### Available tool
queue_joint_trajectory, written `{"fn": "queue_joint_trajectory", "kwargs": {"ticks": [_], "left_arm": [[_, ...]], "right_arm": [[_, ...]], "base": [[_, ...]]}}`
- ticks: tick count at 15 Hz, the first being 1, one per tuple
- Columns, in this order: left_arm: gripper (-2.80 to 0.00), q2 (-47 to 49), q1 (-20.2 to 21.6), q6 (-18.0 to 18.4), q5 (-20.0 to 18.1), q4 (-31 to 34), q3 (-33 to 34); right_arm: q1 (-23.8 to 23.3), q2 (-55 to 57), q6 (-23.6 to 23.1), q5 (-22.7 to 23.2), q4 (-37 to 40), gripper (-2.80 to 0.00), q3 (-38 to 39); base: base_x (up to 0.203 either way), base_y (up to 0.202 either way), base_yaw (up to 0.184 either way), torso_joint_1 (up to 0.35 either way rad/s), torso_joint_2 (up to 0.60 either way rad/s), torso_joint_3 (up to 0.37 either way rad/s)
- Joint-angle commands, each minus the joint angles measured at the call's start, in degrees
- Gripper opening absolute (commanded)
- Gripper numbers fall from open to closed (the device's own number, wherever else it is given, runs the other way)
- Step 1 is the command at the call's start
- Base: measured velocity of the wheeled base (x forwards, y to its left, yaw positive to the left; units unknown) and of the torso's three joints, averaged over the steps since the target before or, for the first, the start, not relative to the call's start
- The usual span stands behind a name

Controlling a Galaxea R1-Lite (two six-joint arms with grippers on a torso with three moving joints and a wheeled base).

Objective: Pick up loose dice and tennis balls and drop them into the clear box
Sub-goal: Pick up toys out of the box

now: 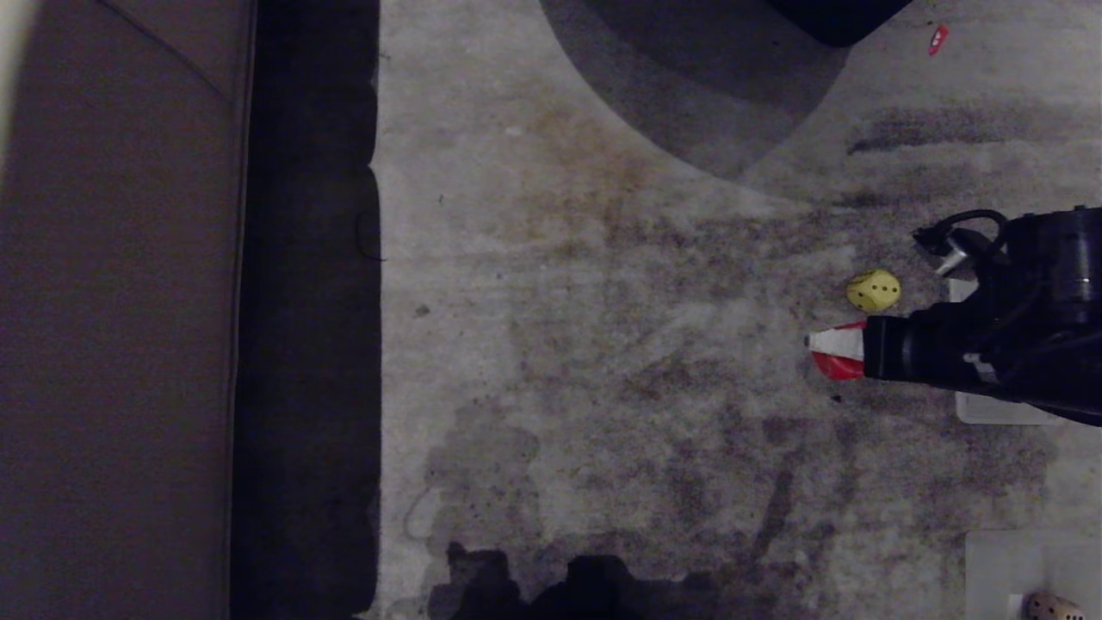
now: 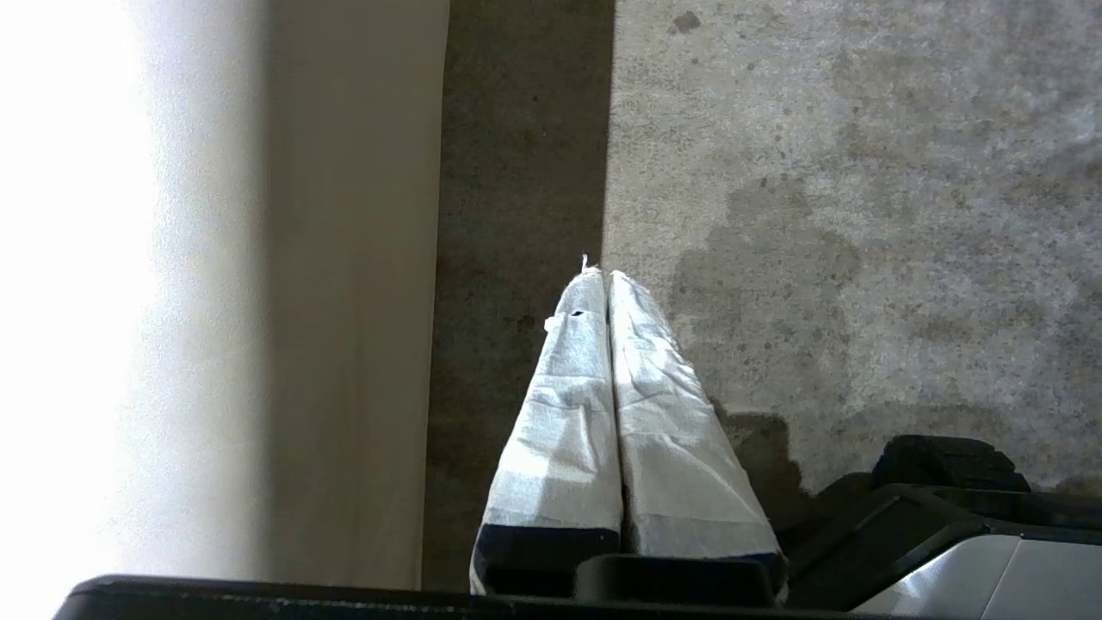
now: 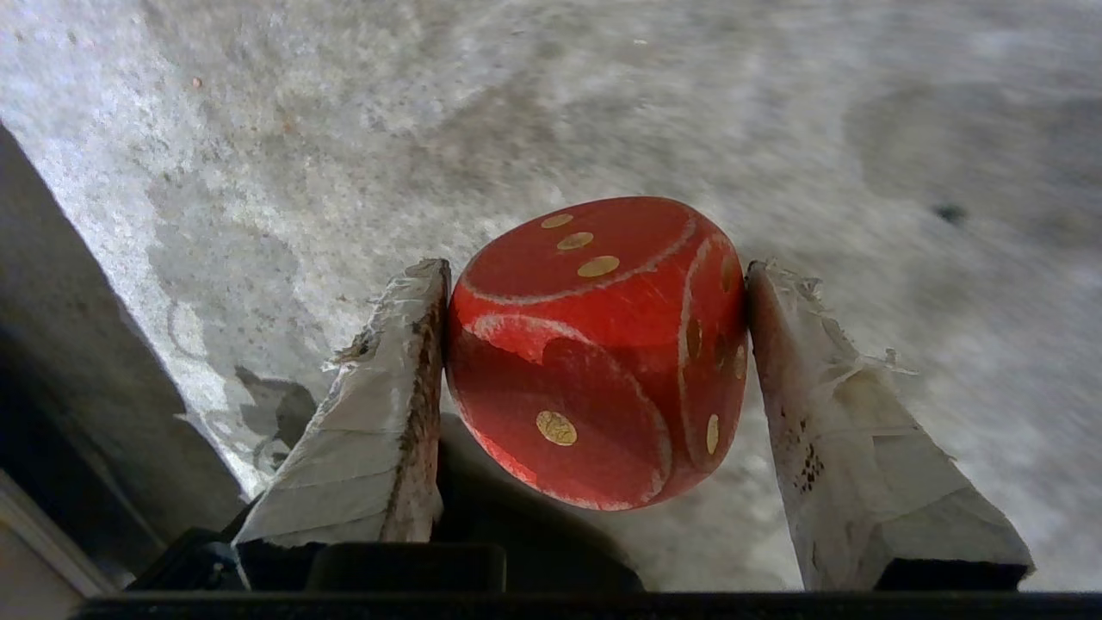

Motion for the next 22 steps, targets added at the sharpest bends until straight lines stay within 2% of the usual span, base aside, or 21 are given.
{"fn": "queue_joint_trajectory", "kwargs": {"ticks": [1,7,12,15,18,22], "left_arm": [[-2.8,0.0,0.0,-0.05,0.01,0.0,0.09],[-2.8,0.06,0.0,-0.05,0.01,0.0,0.09],[-2.8,0.06,0.0,-0.05,0.01,0.0,0.09],[-2.8,0.06,0.0,-0.05,0.01,0.0,0.09],[-2.8,0.0,0.0,-0.05,0.01,0.0,0.09],[-2.8,0.01,0.0,-0.05,0.01,0.0,0.09]], "right_arm": [[-1.6,-9.96,0.06,0.07,1.62,-2.8,3.98],[-5.07,-32.67,-0.28,0.04,10.48,-2.8,17.25],[-9.16,-53.39,-0.28,-0.06,21.09,-2.8,28.29],[-10.09,-61.39,-0.3,-3.03,23.12,-2.8,35.78],[-10.75,-68.47,-0.47,-4.38,28.28,-2.8,37.11],[-10.17,-75.41,-2.9,-6.84,27.48,-2.8,40.94]], "base": [[0.0,0.0,0.0,0.0,0.0,0.0],[0.0,0.0,0.0,0.0,0.0,0.0],[0.0,0.0,0.0,0.0,0.0,0.0],[0.0,0.0,0.0,0.0,0.0,0.0],[0.0,0.0,0.0,0.0,0.0,0.0],[0.0,0.0,0.0,0.0,0.0,0.0]]}}
